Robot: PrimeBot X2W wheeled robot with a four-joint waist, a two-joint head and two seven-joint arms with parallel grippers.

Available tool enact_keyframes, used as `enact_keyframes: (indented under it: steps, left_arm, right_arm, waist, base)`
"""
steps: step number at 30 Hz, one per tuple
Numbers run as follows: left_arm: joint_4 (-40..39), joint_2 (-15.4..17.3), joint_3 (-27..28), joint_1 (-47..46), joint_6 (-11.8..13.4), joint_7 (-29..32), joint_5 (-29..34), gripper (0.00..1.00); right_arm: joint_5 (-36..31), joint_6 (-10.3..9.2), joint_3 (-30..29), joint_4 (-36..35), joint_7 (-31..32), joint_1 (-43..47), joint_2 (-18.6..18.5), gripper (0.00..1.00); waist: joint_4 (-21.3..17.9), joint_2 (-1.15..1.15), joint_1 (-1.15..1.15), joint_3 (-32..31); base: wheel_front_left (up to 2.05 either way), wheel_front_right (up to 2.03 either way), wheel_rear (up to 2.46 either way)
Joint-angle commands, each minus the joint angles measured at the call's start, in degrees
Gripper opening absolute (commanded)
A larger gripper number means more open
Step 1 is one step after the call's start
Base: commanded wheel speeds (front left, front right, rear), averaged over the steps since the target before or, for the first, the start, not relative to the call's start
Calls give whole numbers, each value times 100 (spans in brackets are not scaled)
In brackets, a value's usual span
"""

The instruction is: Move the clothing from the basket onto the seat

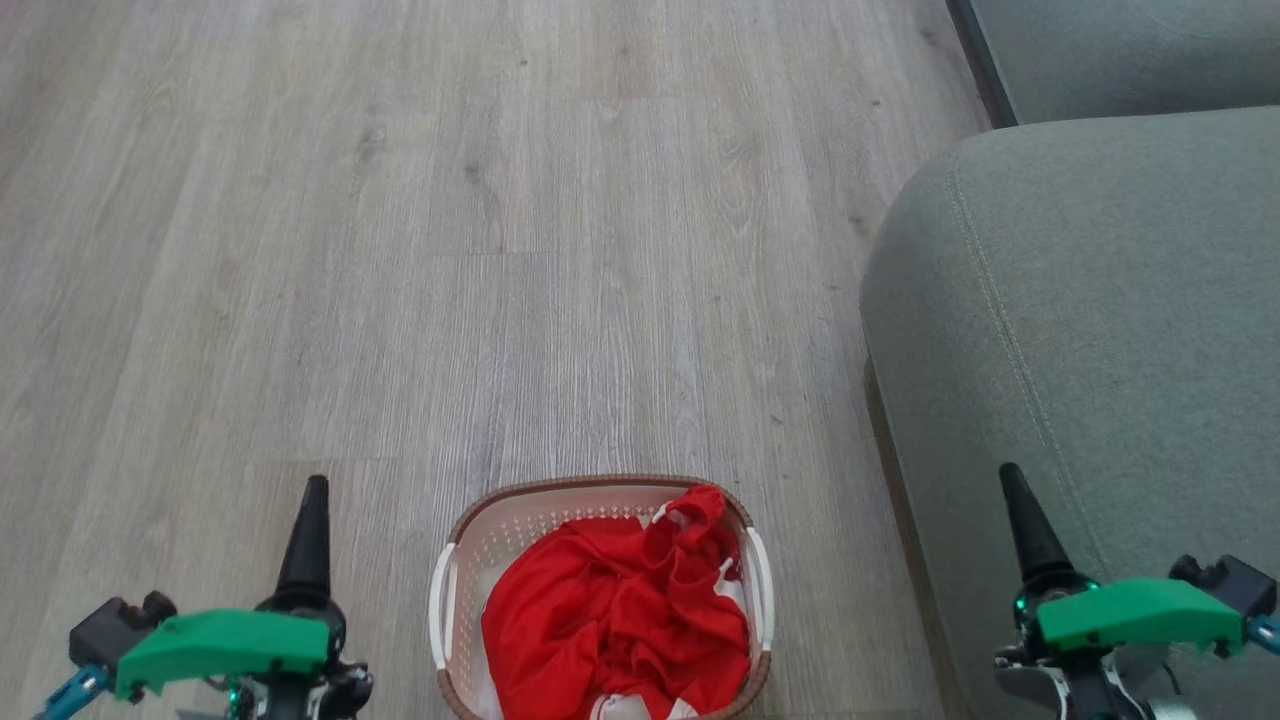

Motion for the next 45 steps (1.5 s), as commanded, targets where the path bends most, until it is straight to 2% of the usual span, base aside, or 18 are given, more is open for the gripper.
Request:
enact_keyframes:
  steps: [1,20,45]
  left_arm:
    - [-258,65,8,-143,42,-75,227,100]
    - [-544,104,-214,-3,239,-394,2227,100]
    - [-784,196,-411,253,546,-796,3974,100]
  right_arm:
    - [-254,0,85,-257,-72,-267,-44,100]
    - [-1693,0,381,-350,-394,-290,-52,100]
    - [-3366,-1,656,-403,-801,-318,-61,100]
  waist:
    - [1,0,0,0]
    - [-10,0,0,4]
    - [-13,0,0,-60]
  base:
    - [0,0,0]
    - [0,0,0]
    - [0,0,0]
